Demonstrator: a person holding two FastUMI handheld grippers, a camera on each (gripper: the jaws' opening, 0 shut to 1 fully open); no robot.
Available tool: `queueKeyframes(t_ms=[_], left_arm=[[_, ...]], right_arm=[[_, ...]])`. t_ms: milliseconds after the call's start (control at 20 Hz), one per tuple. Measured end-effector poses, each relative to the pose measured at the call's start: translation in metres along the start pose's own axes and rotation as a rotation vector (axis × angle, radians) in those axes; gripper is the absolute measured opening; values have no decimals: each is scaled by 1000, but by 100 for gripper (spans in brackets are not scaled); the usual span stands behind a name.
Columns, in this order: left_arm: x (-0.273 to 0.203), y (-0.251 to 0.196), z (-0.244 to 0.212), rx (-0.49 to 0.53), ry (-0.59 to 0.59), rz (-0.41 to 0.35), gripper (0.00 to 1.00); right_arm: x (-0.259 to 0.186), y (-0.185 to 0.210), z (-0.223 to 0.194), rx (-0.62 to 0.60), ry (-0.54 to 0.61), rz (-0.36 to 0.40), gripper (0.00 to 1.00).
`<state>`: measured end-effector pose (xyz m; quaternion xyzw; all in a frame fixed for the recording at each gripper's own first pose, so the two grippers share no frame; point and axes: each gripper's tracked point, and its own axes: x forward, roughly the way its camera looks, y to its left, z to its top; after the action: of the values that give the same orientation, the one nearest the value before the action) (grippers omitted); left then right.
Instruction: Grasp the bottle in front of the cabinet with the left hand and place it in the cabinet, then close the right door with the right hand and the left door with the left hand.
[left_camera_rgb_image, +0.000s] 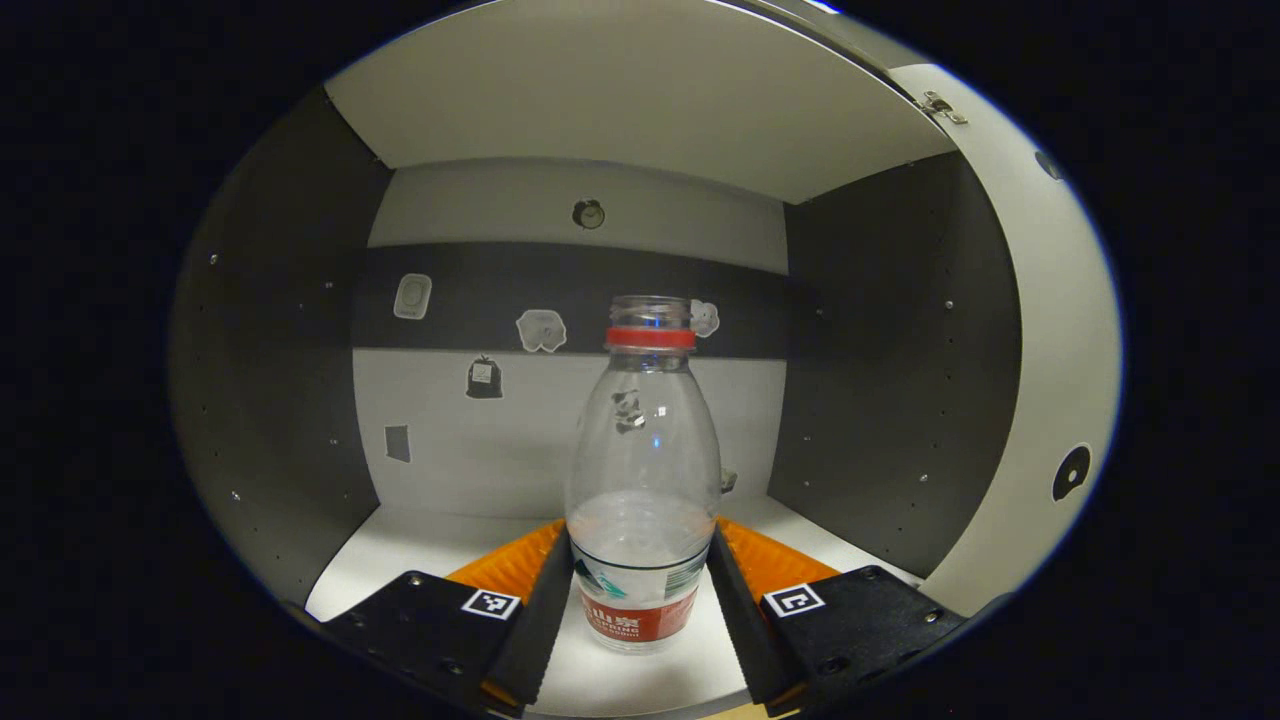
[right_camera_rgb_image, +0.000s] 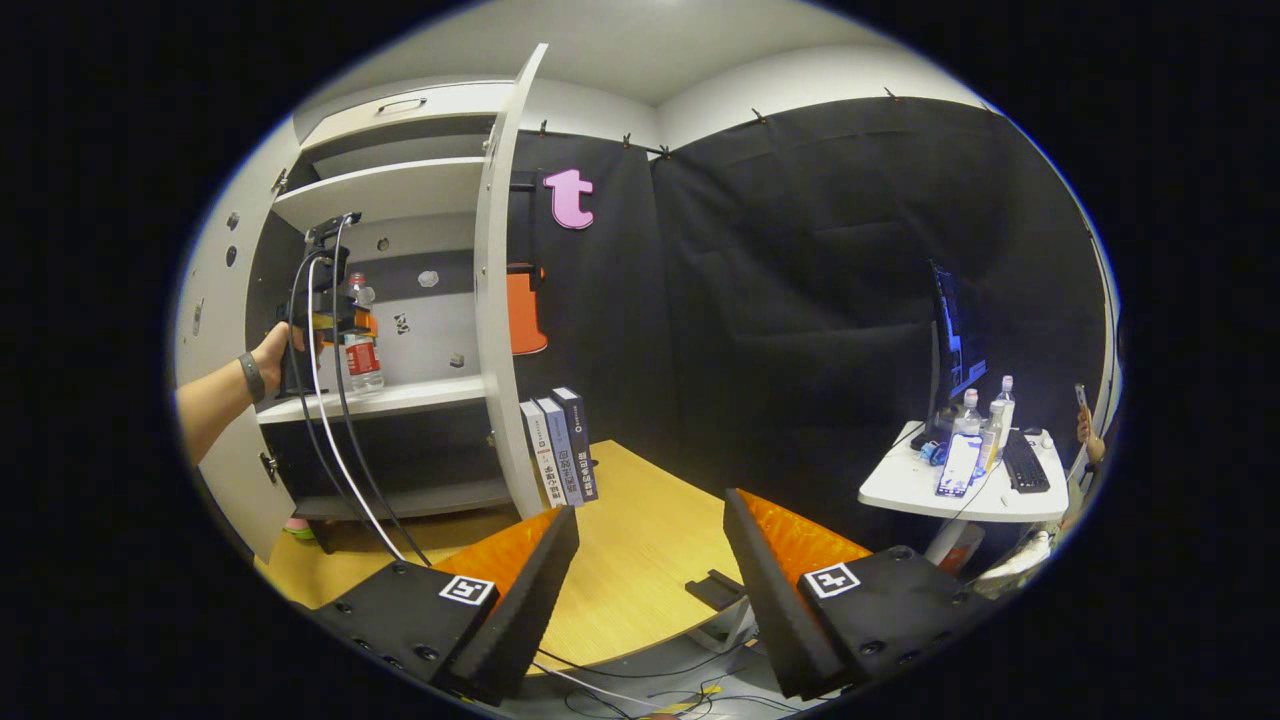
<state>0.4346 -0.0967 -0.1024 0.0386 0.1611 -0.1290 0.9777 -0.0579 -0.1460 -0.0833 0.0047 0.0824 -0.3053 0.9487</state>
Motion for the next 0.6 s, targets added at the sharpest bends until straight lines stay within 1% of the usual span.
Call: queueKeyframes(t_ms=[150, 350, 500, 550, 600], left_arm=[[-3, 2, -2, 0, 0, 3, 75], [3, 9, -6, 1, -6, -1, 76], [5, 9, -5, 9, -15, 5, 79], [5, 10, -4, 6, -21, 11, 86], [6, 11, -3, -1, -31, 16, 90]], right_arm=[[3, 0, -3, -1, 8, -8, 96], [8, 4, -1, -1, 10, 0, 97], [10, 6, -1, -7, 11, 8, 97], [10, 6, -2, -8, 12, 9, 97], [10, 7, -1, -8, 13, 10, 97]])
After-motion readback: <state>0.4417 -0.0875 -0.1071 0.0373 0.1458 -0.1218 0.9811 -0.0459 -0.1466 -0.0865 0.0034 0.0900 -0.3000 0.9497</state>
